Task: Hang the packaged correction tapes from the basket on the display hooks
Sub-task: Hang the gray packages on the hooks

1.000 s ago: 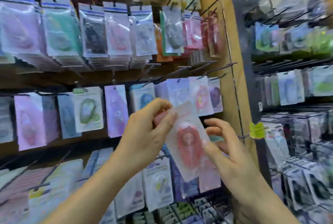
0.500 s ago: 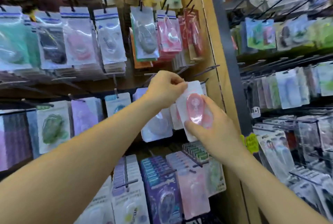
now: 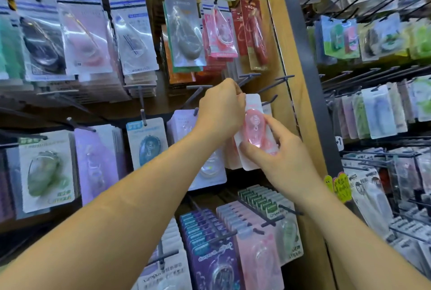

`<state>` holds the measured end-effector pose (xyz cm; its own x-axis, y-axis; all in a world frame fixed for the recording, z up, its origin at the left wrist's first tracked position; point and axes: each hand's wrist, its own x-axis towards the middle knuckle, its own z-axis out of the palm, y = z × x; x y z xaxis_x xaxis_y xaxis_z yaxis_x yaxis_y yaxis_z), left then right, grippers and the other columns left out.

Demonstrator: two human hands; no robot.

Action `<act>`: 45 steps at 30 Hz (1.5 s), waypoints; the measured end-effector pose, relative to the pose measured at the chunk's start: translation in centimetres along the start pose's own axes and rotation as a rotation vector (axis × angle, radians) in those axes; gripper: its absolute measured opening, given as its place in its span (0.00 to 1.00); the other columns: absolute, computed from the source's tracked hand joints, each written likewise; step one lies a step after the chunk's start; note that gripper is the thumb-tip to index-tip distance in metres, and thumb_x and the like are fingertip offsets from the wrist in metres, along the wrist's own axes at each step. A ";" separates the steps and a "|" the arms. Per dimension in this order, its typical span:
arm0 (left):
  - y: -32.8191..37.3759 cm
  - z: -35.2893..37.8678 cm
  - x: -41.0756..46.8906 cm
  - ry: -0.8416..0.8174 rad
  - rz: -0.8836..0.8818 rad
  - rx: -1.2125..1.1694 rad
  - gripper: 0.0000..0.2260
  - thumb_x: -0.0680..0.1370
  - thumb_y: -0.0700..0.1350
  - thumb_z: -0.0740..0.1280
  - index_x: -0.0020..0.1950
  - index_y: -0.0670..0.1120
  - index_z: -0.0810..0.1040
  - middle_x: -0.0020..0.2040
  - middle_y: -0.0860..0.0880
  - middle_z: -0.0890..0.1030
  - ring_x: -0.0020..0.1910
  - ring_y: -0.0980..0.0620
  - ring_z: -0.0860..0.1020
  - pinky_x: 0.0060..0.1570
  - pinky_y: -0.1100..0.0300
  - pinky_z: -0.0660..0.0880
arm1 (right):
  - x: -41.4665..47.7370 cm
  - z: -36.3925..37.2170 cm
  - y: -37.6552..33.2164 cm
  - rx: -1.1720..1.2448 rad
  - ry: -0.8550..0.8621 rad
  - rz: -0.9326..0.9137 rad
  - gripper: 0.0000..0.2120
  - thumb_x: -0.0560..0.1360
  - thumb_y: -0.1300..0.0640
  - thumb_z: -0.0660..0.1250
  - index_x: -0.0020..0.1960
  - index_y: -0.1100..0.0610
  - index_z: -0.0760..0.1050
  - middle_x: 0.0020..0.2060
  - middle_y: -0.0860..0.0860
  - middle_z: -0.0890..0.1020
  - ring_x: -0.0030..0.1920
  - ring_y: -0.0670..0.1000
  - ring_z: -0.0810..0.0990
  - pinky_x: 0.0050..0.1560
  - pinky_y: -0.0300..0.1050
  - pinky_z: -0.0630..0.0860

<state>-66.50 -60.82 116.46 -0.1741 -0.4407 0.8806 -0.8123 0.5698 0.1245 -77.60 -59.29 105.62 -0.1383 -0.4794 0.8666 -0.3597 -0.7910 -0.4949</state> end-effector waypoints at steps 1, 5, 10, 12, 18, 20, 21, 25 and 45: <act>0.0 0.1 0.1 0.010 0.004 -0.016 0.05 0.82 0.47 0.61 0.53 0.47 0.75 0.55 0.47 0.79 0.56 0.44 0.76 0.52 0.51 0.72 | 0.1 -0.1 0.2 -0.004 0.002 -0.004 0.21 0.73 0.50 0.72 0.65 0.43 0.74 0.51 0.43 0.83 0.51 0.46 0.81 0.54 0.51 0.78; -0.1 0.7 0.2 0.062 0.039 -0.016 0.07 0.82 0.45 0.61 0.56 0.47 0.78 0.56 0.49 0.81 0.57 0.47 0.76 0.54 0.53 0.72 | 0.6 -0.6 0.9 -0.021 -0.010 -0.029 0.22 0.72 0.47 0.74 0.64 0.43 0.74 0.50 0.43 0.83 0.49 0.45 0.81 0.51 0.48 0.78; 0.2 1.1 0.5 0.117 0.016 -0.006 0.05 0.82 0.45 0.62 0.54 0.48 0.78 0.49 0.55 0.76 0.49 0.54 0.72 0.45 0.63 0.65 | 1.3 -0.9 2.1 -0.027 -0.054 -0.064 0.27 0.73 0.42 0.72 0.69 0.43 0.70 0.54 0.43 0.82 0.52 0.44 0.80 0.52 0.46 0.79; 0.7 1.2 0.4 0.118 -0.029 -0.036 0.04 0.82 0.45 0.62 0.51 0.48 0.76 0.48 0.54 0.75 0.48 0.55 0.72 0.38 0.66 0.64 | 1.4 -1.2 2.4 -0.023 -0.066 -0.073 0.28 0.72 0.41 0.72 0.70 0.42 0.69 0.56 0.43 0.81 0.54 0.45 0.80 0.53 0.44 0.79; 1.3 1.2 0.9 0.049 -0.330 -0.260 0.12 0.83 0.47 0.60 0.42 0.48 0.78 0.34 0.51 0.74 0.36 0.53 0.70 0.37 0.60 0.66 | 1.5 -1.0 2.0 -0.191 -0.071 -0.124 0.28 0.73 0.36 0.66 0.69 0.44 0.65 0.57 0.48 0.80 0.55 0.52 0.79 0.52 0.46 0.76; 1.4 1.1 1.1 0.020 -0.397 -0.290 0.14 0.83 0.48 0.61 0.39 0.48 0.78 0.35 0.48 0.75 0.37 0.50 0.72 0.42 0.58 0.68 | 1.6 -1.0 1.8 -0.287 -0.079 -0.128 0.30 0.73 0.33 0.63 0.69 0.45 0.64 0.56 0.50 0.80 0.53 0.55 0.80 0.48 0.47 0.75; 1.4 1.1 1.1 0.011 -0.429 -0.296 0.14 0.83 0.48 0.61 0.39 0.48 0.78 0.36 0.46 0.75 0.38 0.48 0.73 0.43 0.56 0.69 | 1.5 -0.9 1.7 -0.366 -0.088 -0.132 0.30 0.73 0.32 0.62 0.69 0.46 0.62 0.55 0.51 0.80 0.52 0.56 0.80 0.45 0.46 0.73; 1.6 1.4 0.9 0.004 -0.443 -0.236 0.10 0.83 0.44 0.60 0.48 0.44 0.80 0.41 0.45 0.76 0.42 0.47 0.73 0.43 0.56 0.69 | 1.5 -0.6 1.5 -0.573 -0.124 -0.107 0.31 0.74 0.30 0.56 0.67 0.48 0.57 0.55 0.53 0.79 0.51 0.59 0.81 0.40 0.46 0.66; -0.5 0.7 -5.6 -0.137 0.180 0.868 0.22 0.73 0.57 0.64 0.57 0.43 0.82 0.58 0.44 0.81 0.53 0.41 0.81 0.58 0.44 0.75 | 3.2 -0.9 3.5 -0.594 -0.310 -0.134 0.42 0.73 0.27 0.60 0.73 0.47 0.43 0.58 0.55 0.79 0.55 0.60 0.80 0.42 0.48 0.67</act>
<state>-65.52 -59.07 111.13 -0.3590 -0.5062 0.7841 -0.8917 -0.0621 -0.4484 -80.14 -63.26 106.68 0.1815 -0.5482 0.8164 -0.8130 -0.5507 -0.1891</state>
